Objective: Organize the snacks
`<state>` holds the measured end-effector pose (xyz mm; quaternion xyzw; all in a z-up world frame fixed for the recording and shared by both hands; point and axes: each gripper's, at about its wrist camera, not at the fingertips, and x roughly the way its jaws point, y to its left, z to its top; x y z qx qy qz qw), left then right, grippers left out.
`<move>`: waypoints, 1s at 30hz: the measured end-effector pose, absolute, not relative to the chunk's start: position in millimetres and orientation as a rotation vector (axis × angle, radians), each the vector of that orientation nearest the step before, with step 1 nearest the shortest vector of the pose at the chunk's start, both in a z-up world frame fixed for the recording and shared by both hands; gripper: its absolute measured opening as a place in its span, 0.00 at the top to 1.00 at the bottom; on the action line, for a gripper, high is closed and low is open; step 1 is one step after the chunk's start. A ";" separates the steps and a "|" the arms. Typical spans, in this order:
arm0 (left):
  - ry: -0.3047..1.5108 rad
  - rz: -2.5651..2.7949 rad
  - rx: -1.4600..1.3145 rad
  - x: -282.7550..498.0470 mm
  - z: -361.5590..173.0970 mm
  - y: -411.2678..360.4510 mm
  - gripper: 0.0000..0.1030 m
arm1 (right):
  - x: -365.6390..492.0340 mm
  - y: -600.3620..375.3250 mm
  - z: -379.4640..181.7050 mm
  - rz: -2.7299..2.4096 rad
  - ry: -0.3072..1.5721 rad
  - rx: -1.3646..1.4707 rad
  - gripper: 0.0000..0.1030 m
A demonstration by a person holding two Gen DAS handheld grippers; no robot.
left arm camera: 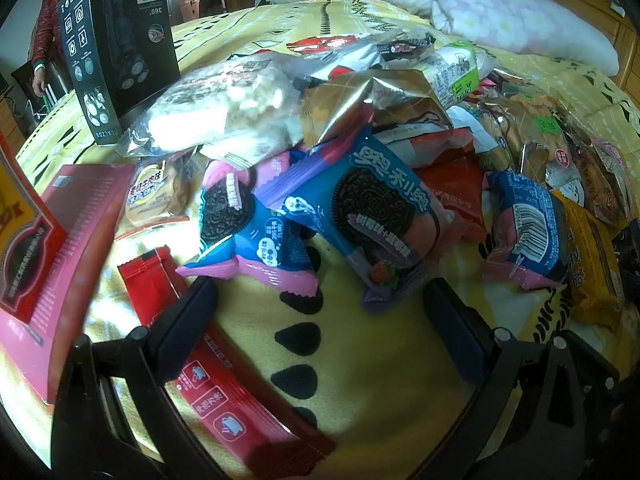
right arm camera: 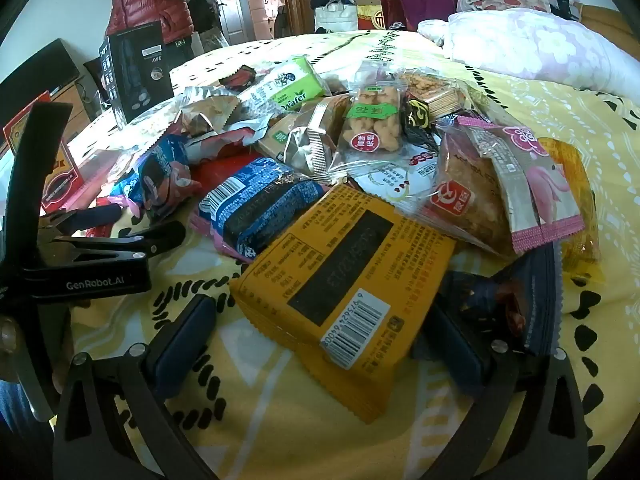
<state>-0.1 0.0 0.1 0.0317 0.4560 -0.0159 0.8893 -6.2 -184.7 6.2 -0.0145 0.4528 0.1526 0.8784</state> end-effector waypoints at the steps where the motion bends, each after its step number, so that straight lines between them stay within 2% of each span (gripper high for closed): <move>1: 0.947 -0.033 0.066 0.0 0.0 -0.1 0.00 | -6.2 -184.6 6.2 0.318 0.944 -0.030 0.00; 30: 0.948 -0.035 0.063 -0.1 0.0 0.4 0.00 | -5.7 -184.9 5.7 0.313 0.948 -0.040 0.00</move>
